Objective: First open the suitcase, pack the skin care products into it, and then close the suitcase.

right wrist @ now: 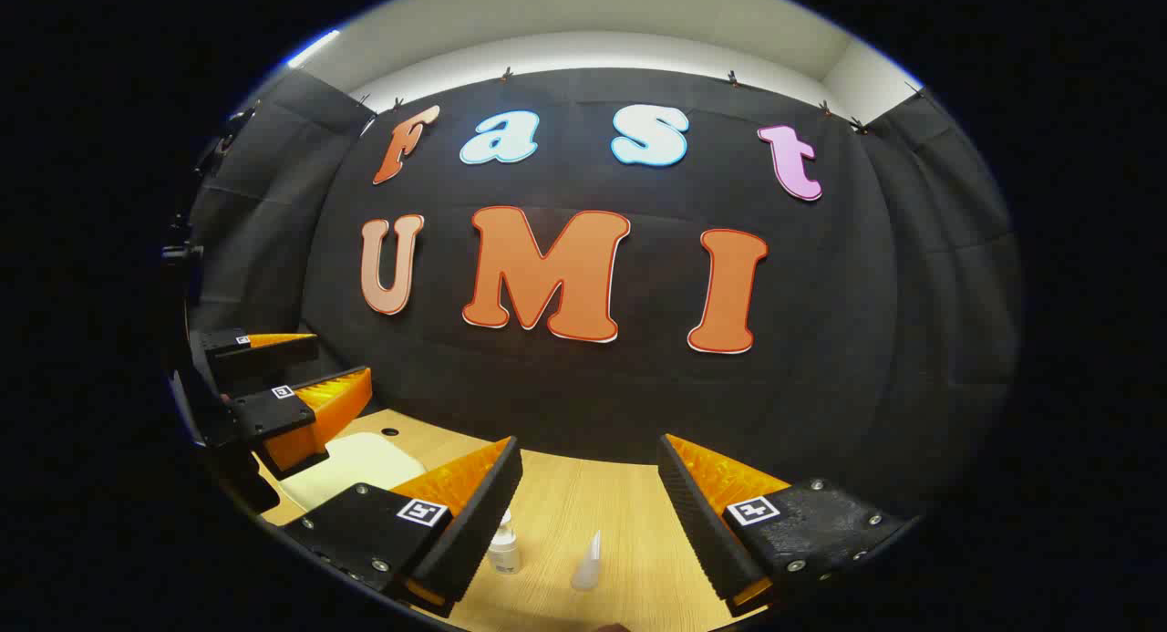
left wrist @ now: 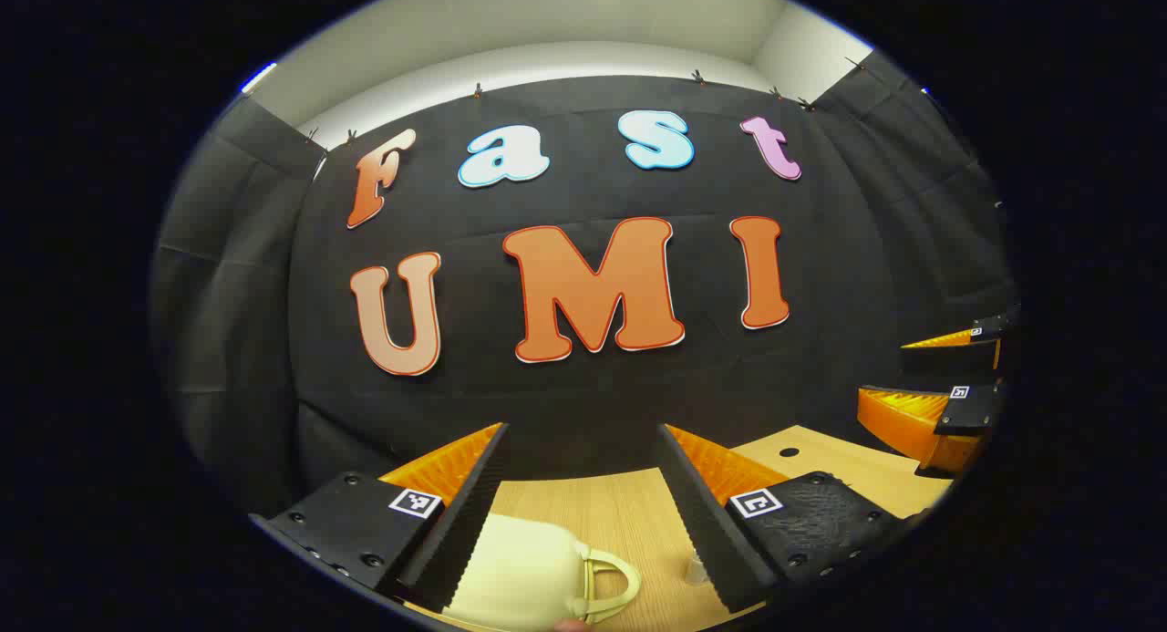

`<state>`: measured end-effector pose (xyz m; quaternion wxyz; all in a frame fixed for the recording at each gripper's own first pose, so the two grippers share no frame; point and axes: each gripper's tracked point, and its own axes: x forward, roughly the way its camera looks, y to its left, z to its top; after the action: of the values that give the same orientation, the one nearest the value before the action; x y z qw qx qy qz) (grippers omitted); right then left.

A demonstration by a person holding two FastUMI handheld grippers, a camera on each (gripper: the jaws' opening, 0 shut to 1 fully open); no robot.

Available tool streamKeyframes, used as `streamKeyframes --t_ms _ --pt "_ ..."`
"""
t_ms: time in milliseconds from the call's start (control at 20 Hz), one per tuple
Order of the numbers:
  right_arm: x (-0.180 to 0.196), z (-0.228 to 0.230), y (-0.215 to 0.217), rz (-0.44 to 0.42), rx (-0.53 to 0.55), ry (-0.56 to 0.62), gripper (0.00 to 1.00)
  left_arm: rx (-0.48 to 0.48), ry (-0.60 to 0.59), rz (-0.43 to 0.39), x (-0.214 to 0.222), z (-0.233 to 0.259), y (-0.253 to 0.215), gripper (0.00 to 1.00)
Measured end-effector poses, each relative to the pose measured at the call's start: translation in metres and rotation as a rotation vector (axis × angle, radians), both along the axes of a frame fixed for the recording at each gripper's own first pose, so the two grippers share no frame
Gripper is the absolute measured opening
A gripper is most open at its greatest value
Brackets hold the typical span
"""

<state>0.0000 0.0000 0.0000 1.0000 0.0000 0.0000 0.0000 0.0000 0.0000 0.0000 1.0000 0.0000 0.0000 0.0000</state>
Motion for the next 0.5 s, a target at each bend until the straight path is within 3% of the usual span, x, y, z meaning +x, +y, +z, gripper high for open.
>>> streamKeyframes --t_ms 500 --pt "0.0016 -0.0059 0.0057 0.001 0.004 0.022 0.96 0.036 0.020 -0.013 0.0009 -0.0070 0.0026 1.00"
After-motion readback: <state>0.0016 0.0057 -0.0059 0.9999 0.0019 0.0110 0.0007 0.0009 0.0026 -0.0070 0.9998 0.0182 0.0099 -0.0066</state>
